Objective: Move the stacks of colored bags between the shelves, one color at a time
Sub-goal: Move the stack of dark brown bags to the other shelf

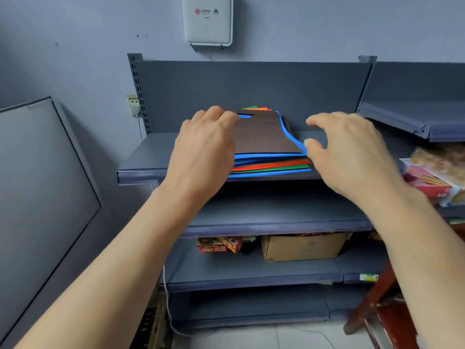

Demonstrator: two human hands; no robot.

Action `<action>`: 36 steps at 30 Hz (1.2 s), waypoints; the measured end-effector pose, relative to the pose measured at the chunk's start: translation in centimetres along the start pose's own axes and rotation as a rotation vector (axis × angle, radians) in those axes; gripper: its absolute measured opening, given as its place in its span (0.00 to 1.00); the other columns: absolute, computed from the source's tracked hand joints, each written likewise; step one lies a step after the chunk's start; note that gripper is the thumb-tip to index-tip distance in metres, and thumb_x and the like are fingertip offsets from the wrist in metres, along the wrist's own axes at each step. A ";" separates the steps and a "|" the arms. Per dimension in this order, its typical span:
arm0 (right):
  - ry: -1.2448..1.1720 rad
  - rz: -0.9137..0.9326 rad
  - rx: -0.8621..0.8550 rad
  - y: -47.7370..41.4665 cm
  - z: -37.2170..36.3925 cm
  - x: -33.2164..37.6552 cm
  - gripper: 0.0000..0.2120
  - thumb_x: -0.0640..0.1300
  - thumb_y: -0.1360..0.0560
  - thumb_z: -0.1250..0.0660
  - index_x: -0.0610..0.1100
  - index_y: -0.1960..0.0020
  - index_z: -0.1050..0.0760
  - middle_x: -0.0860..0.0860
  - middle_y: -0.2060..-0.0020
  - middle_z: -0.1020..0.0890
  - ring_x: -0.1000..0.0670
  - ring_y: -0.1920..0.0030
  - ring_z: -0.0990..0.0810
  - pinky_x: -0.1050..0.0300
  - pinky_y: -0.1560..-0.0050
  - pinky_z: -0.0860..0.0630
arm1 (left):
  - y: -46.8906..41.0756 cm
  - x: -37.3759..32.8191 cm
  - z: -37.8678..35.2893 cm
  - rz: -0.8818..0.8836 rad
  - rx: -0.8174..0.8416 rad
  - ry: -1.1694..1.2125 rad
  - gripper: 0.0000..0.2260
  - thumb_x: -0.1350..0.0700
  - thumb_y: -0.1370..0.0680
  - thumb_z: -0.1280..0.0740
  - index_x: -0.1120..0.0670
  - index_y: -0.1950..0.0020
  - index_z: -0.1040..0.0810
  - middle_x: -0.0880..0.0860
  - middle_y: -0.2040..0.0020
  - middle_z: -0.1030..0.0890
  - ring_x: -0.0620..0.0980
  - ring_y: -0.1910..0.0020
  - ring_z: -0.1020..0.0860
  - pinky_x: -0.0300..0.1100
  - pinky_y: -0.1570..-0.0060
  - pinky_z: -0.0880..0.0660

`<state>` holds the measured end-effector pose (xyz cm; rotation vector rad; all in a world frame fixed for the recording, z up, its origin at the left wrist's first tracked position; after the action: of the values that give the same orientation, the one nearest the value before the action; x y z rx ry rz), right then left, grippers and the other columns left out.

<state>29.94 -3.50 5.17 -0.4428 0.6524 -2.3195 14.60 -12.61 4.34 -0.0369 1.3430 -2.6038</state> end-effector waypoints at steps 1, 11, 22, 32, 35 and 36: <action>-0.006 -0.020 0.015 -0.9 -0.9 -0.4 0.16 0.43 0.21 0.42 0.43 0.34 0.30 0.44 0.39 0.24 0.41 0.38 0.31 0.49 0.41 0.33 | -0.5 0.4 -1.1 0.005 0.017 0.008 0.13 0.67 0.27 0.40 0.60 0.47 0.21 0.59 0.54 0.21 0.62 0.55 0.25 0.54 0.56 0.26; -0.151 -0.161 0.162 -9.2 -9.9 -4.1 0.19 0.46 0.22 0.39 0.46 0.32 0.31 0.45 0.38 0.25 0.41 0.39 0.28 0.52 0.46 0.30 | -3.8 5.8 -10.4 0.164 0.191 0.010 0.13 0.63 0.23 0.42 0.57 0.41 0.23 0.56 0.47 0.22 0.60 0.48 0.25 0.53 0.50 0.27; -0.140 -0.121 0.448 -16.7 -19.4 -8.0 0.18 0.50 0.22 0.38 0.41 0.36 0.30 0.43 0.38 0.26 0.40 0.38 0.29 0.50 0.46 0.30 | -6.2 11.6 -21.6 0.449 0.525 -0.156 0.12 0.61 0.23 0.42 0.59 0.42 0.24 0.59 0.44 0.23 0.62 0.46 0.26 0.51 0.48 0.26; -0.198 -0.038 0.588 -19.7 -23.4 -8.9 0.27 0.54 0.24 0.36 0.45 0.29 0.37 0.45 0.31 0.33 0.43 0.33 0.32 0.50 0.40 0.31 | -6.4 14.4 -25.1 0.716 0.646 -0.119 0.14 0.52 0.24 0.36 0.62 0.45 0.24 0.62 0.45 0.22 0.63 0.46 0.25 0.48 0.50 0.28; -0.229 -0.037 0.611 -20.0 -24.0 -8.7 0.31 0.55 0.24 0.35 0.46 0.26 0.41 0.45 0.29 0.36 0.43 0.32 0.34 0.50 0.38 0.32 | -6.3 15.2 -25.1 0.820 0.638 -0.037 0.17 0.50 0.25 0.33 0.62 0.43 0.24 0.61 0.44 0.21 0.62 0.46 0.24 0.47 0.49 0.28; -0.235 -0.039 0.615 -20.1 -24.2 -8.7 0.32 0.54 0.25 0.35 0.47 0.26 0.42 0.46 0.29 0.37 0.43 0.31 0.34 0.50 0.37 0.33 | -6.4 15.2 -25.1 0.825 0.634 -0.026 0.18 0.51 0.26 0.33 0.62 0.43 0.24 0.61 0.44 0.22 0.61 0.46 0.24 0.47 0.48 0.28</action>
<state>14.24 23.44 -4.40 -0.4226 -0.1897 -2.3076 -4.39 8.14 -6.29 0.4692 0.3245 -2.1343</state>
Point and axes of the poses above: each hand's wrist, its own y-axis away from the middle knuckle, its own z-axis out of the back of the hand, x = y × z, the point moved 6 cm from there along -y, towards the middle knuckle
